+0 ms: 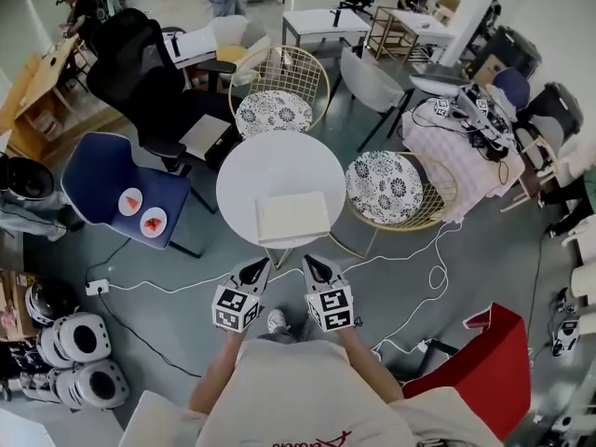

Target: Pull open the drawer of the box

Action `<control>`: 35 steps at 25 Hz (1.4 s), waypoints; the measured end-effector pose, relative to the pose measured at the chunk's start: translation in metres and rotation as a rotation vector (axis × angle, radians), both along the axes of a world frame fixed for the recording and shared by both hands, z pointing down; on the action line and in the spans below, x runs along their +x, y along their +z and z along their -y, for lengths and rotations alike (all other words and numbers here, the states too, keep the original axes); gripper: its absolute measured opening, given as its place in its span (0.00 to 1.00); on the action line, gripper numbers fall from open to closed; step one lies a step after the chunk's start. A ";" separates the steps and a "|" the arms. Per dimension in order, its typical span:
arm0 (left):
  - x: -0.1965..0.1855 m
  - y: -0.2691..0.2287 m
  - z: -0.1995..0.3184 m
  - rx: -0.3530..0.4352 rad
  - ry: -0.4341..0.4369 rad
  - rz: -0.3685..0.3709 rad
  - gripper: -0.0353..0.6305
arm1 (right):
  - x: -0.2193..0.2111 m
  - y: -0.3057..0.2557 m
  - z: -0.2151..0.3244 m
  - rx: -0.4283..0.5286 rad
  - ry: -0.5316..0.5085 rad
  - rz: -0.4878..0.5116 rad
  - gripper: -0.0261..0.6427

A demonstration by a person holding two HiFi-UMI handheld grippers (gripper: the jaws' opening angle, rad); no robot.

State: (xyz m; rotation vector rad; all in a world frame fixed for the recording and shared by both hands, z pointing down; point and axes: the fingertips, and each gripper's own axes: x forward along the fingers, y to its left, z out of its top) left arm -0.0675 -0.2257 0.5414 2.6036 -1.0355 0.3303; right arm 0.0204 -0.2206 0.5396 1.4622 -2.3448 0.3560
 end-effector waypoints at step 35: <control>0.009 0.121 -0.010 -0.240 -0.098 0.058 0.07 | 0.030 0.140 -0.040 -0.325 -0.142 -0.029 0.06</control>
